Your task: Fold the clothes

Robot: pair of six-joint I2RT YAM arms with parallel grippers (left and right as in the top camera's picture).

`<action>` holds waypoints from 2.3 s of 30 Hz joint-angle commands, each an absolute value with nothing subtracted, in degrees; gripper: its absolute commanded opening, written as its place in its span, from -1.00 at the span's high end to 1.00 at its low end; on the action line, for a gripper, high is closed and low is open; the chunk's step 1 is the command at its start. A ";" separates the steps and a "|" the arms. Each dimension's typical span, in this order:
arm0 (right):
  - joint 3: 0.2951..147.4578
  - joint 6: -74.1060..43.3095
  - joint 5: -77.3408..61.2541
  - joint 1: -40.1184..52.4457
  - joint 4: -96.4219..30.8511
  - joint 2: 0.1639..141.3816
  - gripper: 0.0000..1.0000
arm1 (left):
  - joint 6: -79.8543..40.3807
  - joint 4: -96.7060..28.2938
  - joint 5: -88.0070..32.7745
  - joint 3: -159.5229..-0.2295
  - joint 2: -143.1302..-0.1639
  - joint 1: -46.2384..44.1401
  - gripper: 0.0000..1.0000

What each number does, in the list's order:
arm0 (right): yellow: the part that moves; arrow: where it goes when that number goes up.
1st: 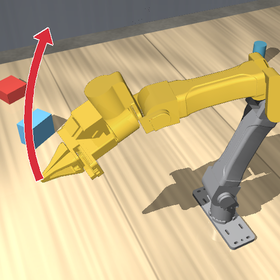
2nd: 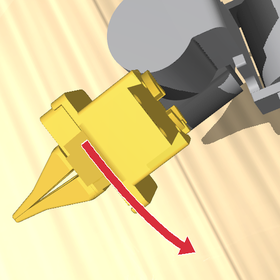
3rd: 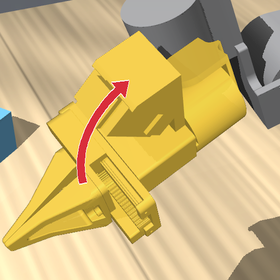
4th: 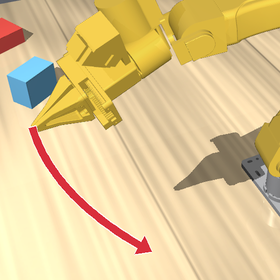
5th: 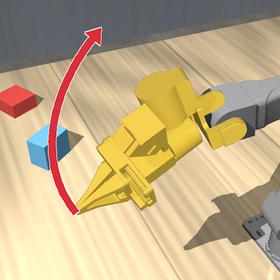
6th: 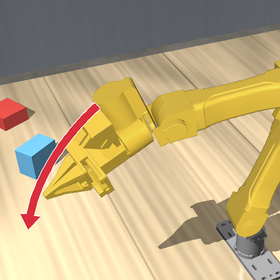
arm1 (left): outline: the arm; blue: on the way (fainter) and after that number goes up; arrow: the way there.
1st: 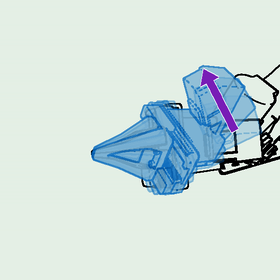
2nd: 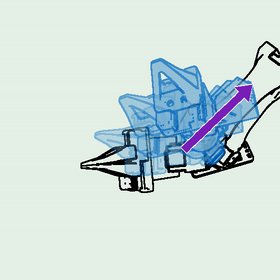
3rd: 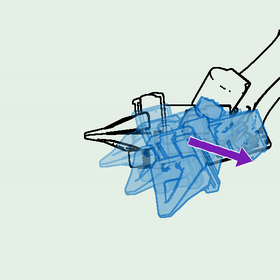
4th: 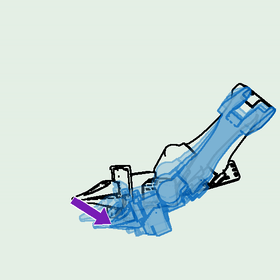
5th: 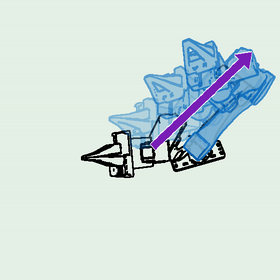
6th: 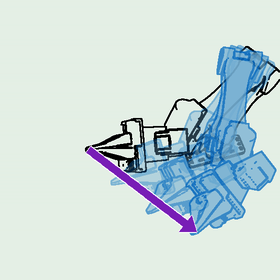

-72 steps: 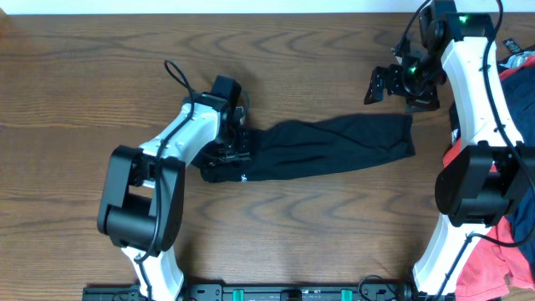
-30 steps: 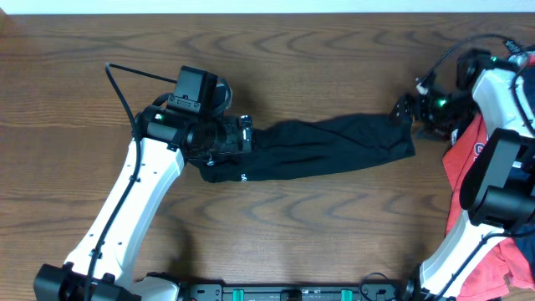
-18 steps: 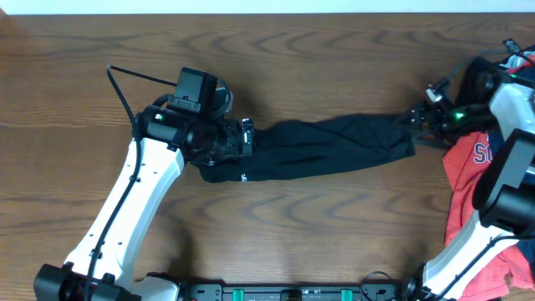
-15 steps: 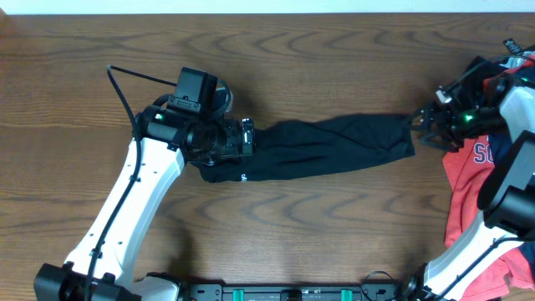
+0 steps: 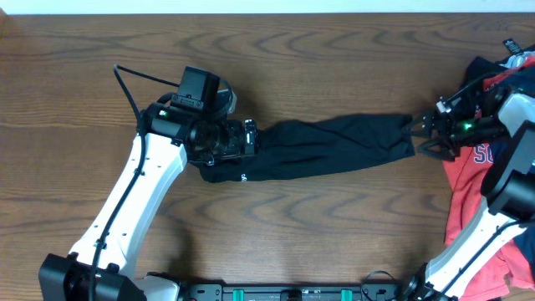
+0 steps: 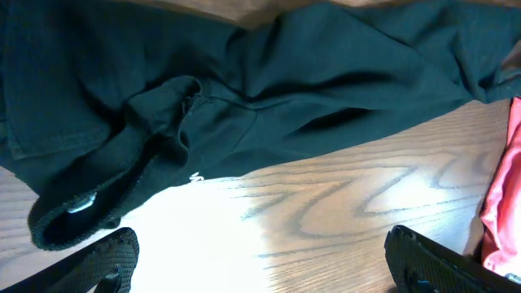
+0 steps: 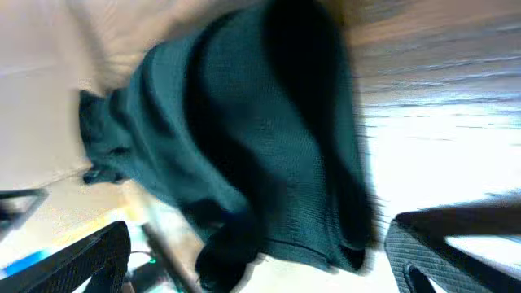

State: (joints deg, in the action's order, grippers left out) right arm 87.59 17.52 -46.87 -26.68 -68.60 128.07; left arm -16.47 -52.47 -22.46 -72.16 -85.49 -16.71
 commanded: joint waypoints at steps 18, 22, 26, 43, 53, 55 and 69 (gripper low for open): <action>87.24 22.76 -52.14 -22.11 -64.62 134.98 -0.99 | -15.31 -53.71 -24.03 -73.25 -85.89 -16.84 -0.96; 87.24 20.49 -52.56 -18.50 -62.37 134.98 -0.99 | -15.31 -53.74 -24.03 -73.25 -85.89 -16.84 -0.96; 87.24 18.83 -52.56 -14.94 -60.49 134.98 -0.81 | -15.31 -53.71 -24.01 -73.25 -85.89 -16.84 -0.96; 89.84 16.71 -51.86 -16.58 -62.48 133.82 0.98 | -14.66 -53.49 -23.99 -73.25 -85.89 -16.84 -0.96; 100.51 16.36 -42.96 -18.83 -72.29 128.29 0.97 | -14.66 -53.47 -24.01 -73.25 -85.89 -16.84 -0.96; 102.78 15.53 -41.12 -18.87 -73.84 127.59 0.98 | -14.66 -53.47 -24.01 -73.23 -85.89 -16.84 -0.96; 112.31 14.17 -38.20 -25.21 -83.02 127.28 0.98 | -14.66 -53.45 -24.01 -73.23 -85.89 -16.84 -0.96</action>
